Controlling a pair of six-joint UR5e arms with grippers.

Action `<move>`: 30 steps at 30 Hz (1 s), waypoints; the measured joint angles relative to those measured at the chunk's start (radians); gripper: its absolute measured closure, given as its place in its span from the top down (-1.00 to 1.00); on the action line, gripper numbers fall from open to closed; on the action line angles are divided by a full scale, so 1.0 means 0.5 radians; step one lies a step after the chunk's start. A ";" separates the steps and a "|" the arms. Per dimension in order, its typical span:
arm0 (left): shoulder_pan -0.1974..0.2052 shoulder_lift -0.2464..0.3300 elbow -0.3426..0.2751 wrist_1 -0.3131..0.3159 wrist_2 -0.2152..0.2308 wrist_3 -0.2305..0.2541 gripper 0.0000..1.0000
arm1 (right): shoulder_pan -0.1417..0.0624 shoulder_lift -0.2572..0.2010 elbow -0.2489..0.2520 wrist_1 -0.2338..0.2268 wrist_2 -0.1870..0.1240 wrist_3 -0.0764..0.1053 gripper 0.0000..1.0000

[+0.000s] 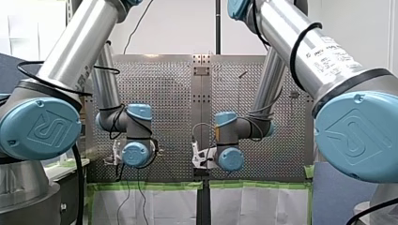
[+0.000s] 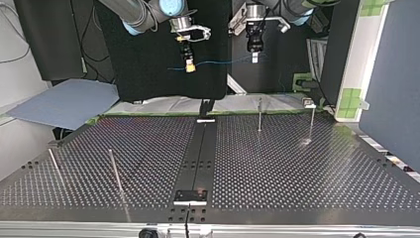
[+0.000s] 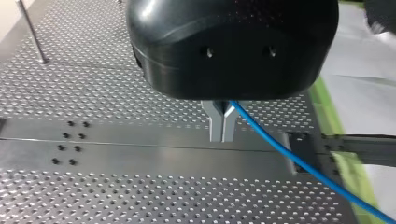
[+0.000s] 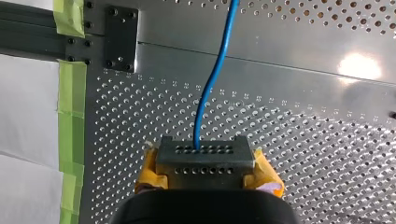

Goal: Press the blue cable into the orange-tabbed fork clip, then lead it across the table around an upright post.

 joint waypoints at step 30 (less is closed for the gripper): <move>0.022 0.081 -0.026 0.163 0.139 -0.161 -1.00 | 0.066 -0.077 -0.164 0.143 0.073 0.122 -1.00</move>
